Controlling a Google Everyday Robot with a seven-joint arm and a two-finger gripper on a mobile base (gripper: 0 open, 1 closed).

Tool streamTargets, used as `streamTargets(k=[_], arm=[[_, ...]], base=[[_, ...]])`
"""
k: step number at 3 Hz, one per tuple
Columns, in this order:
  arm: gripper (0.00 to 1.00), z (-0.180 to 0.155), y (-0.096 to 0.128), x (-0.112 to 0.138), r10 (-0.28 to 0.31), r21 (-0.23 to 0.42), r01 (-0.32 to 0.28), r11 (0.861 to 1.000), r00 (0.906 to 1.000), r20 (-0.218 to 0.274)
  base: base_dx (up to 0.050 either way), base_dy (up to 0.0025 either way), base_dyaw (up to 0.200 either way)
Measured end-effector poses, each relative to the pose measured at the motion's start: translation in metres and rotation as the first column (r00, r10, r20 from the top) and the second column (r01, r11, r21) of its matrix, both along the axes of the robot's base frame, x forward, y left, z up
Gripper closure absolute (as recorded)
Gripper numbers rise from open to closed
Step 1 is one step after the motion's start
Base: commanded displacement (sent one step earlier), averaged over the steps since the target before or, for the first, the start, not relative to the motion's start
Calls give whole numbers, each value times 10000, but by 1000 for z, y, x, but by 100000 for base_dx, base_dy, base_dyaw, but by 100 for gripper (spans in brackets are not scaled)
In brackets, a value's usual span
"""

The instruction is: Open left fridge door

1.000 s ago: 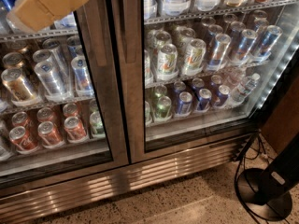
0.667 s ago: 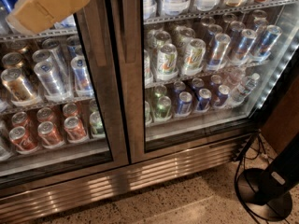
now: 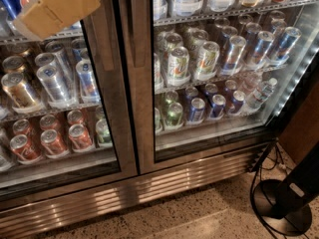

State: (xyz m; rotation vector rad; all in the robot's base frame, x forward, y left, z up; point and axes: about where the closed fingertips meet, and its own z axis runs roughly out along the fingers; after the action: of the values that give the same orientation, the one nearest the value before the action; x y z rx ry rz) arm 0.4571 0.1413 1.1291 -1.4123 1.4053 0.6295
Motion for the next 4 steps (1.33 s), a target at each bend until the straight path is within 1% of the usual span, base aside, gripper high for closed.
streamTargets(k=[1, 2, 3, 4], arm=[[0, -7, 0, 0, -11, -54, 10, 10000, 9999, -162], [0, -12, -1, 1, -45, 118, 50, 9999, 9990, -442], [0, -47, -3, -19, 282, 27, -282, 9996, 9835, -1788], [0, -52, -1, -27, 479, -55, -501, 9987, 9768, -2089]], base=[[0, 0, 0], [0, 0, 0], [0, 0, 0], [0, 0, 0]])
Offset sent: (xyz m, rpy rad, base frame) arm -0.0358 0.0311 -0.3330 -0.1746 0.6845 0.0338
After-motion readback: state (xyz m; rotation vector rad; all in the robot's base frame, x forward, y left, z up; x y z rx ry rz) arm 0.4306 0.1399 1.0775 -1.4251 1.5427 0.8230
